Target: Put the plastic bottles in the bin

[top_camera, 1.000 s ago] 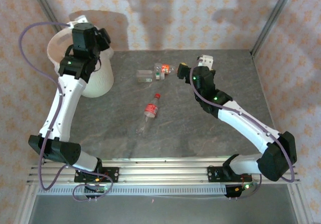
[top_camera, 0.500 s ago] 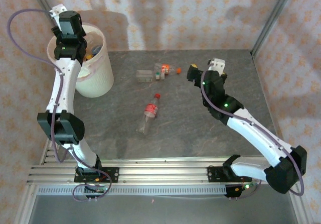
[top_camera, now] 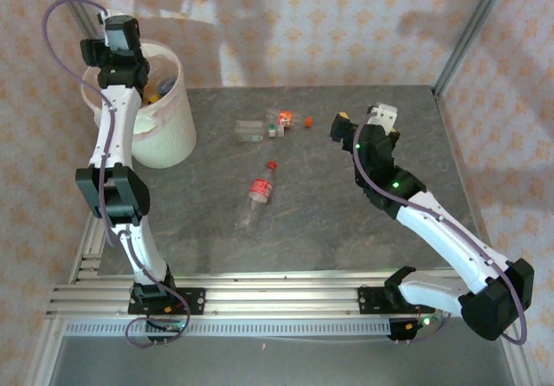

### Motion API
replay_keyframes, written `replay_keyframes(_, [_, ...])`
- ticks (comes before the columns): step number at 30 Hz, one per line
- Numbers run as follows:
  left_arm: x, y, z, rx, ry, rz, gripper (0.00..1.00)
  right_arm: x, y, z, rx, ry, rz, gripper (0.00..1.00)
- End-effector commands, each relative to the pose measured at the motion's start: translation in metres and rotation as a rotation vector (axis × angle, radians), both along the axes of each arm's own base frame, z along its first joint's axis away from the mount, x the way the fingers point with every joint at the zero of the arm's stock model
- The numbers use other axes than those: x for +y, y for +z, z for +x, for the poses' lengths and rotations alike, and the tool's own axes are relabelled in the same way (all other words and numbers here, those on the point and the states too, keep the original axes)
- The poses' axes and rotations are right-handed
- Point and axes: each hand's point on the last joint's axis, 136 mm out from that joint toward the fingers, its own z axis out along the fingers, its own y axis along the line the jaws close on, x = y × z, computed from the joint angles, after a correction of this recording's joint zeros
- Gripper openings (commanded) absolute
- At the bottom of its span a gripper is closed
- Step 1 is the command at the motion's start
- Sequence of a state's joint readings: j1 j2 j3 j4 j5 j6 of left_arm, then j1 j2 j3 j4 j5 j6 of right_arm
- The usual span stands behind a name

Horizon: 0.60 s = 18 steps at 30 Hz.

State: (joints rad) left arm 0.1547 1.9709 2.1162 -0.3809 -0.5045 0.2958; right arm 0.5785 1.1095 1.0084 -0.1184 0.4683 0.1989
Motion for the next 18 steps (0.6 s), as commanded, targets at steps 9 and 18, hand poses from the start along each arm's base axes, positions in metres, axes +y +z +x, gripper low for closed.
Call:
replay_keyframes(9, [-0.005, 0.037, -0.010, -0.075, -0.027, -0.058, 1.00, -0.016, -0.007, -0.008, 0.017, -0.049, -0.002, 0.99])
replay_keyframes(18, [-0.016, 0.047, -0.015, -0.134, -0.068, -0.139, 1.00, -0.017, -0.011, -0.007, 0.022, -0.050, 0.014, 0.99])
